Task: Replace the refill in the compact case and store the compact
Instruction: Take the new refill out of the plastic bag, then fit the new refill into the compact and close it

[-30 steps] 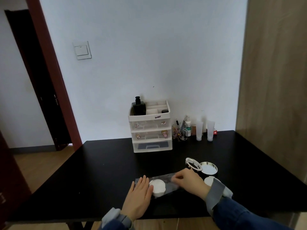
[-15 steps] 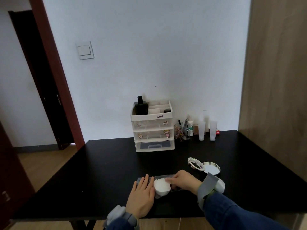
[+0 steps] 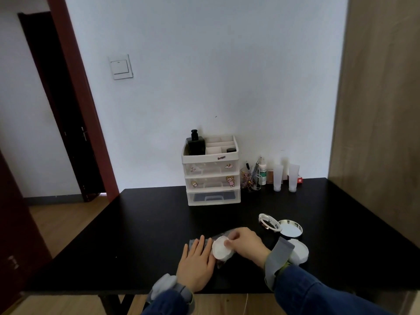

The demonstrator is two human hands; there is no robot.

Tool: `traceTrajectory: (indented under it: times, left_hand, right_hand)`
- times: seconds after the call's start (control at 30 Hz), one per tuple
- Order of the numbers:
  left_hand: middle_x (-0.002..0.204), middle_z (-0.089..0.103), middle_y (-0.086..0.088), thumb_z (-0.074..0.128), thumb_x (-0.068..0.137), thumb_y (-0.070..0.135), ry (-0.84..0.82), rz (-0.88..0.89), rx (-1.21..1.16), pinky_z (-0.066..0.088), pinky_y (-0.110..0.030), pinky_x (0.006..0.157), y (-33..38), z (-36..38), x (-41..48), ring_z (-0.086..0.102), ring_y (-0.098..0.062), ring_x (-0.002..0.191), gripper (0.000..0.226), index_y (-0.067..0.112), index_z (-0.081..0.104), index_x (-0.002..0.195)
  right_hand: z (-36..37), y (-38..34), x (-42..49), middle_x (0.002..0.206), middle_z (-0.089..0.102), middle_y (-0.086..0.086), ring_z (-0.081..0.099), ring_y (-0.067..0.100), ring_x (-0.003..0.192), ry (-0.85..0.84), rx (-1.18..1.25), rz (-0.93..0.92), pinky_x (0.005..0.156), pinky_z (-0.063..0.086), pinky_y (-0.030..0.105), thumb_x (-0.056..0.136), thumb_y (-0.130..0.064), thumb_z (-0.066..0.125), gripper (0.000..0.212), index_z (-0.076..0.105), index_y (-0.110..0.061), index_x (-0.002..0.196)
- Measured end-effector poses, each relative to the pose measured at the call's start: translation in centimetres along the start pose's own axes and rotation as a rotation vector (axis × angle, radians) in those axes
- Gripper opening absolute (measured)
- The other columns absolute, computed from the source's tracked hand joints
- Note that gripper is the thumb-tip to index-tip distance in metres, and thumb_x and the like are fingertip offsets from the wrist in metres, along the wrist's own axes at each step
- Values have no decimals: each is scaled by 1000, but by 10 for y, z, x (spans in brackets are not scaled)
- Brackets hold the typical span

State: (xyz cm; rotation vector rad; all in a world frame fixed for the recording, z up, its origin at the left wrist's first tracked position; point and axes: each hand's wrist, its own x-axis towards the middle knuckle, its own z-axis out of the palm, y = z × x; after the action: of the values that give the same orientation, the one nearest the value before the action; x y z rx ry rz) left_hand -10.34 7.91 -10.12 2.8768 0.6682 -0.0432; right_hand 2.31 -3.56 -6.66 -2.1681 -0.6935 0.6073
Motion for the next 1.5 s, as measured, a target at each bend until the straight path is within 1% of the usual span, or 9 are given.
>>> traceTrajectory:
  times: [0.33, 0.5, 0.63, 0.8, 0.93, 1.0, 1.1, 1.3, 1.5]
  left_hand:
    - [164, -1, -3, 16, 104, 36, -7, -42, -23, -5, -43, 123, 4, -7, 2, -2, -18, 151, 53, 23, 4, 154]
    - [163, 7, -7, 21, 103, 31, 1, -92, 18, -5, -47, 123, -5, -21, 11, -1, -24, 151, 52, 19, 13, 153]
    - [163, 11, -8, 27, 102, 29, 181, -123, -58, -2, -46, 123, 10, -25, 25, 1, -25, 151, 52, 18, 20, 152]
    - [158, 27, -4, 43, 99, 26, 340, 21, -586, 19, -32, 119, 74, -16, 50, 22, -18, 147, 51, 18, 31, 148]
    - [152, 38, -10, 53, 96, 25, 142, -86, -1120, 33, -23, 106, 126, -12, 70, 43, -21, 135, 59, 14, 29, 149]
    - [151, 39, -12, 53, 95, 25, 42, -167, -1334, 36, -32, 112, 145, -8, 81, 45, -24, 133, 63, 14, 24, 150]
    - [136, 52, -10, 48, 97, 21, -108, -249, -1635, 48, -36, 94, 160, -2, 87, 56, -25, 114, 54, 18, 28, 147]
    - [109, 66, -15, 46, 93, 5, -198, -268, -1869, 57, -39, 72, 161, 1, 85, 66, -31, 99, 24, 17, 55, 112]
    - [118, 61, -11, 47, 96, 9, -105, -236, -1872, 59, -42, 78, 163, 11, 85, 64, -30, 105, 33, 22, 46, 127]
  right_hand:
    - [-52, 19, -19, 82, 66, -13, 60, 3, 77, 336, 57, -174, 61, 43, 24, 83, -31, 62, 8, 59, -38, 86]
    - [-91, 39, -21, 93, 66, -5, 59, 15, 90, 340, 215, -152, 67, 45, 28, 91, -20, 50, 22, 66, -33, 99]
    - [-113, 56, -13, 108, 59, 9, 57, 23, 93, 300, 336, -86, 61, 48, 27, 93, -10, 41, 31, 63, -26, 110]
    - [-124, 68, 3, 111, 54, 14, 57, 25, 91, 289, 399, -29, 57, 53, 27, 93, -9, 39, 26, 58, -22, 104]
    - [-121, 75, 13, 107, 56, 14, 60, 24, 82, 317, 398, -5, 53, 53, 24, 93, -11, 41, 22, 59, -20, 100]
    - [-118, 80, 18, 101, 59, 16, 63, 23, 73, 362, 398, 15, 50, 54, 23, 92, -12, 44, 18, 60, -20, 93]
    - [-112, 88, 24, 96, 61, 16, 65, 24, 73, 382, 402, 61, 50, 55, 25, 91, -12, 49, 13, 60, -17, 87]
    - [-108, 92, 29, 97, 61, 10, 64, 22, 81, 319, 277, 120, 48, 50, 21, 89, -12, 43, 17, 58, -21, 88]
    - [-106, 89, 28, 87, 64, 15, 64, 26, 73, 420, 183, 80, 58, 58, 36, 87, -5, 43, 20, 59, -16, 83]
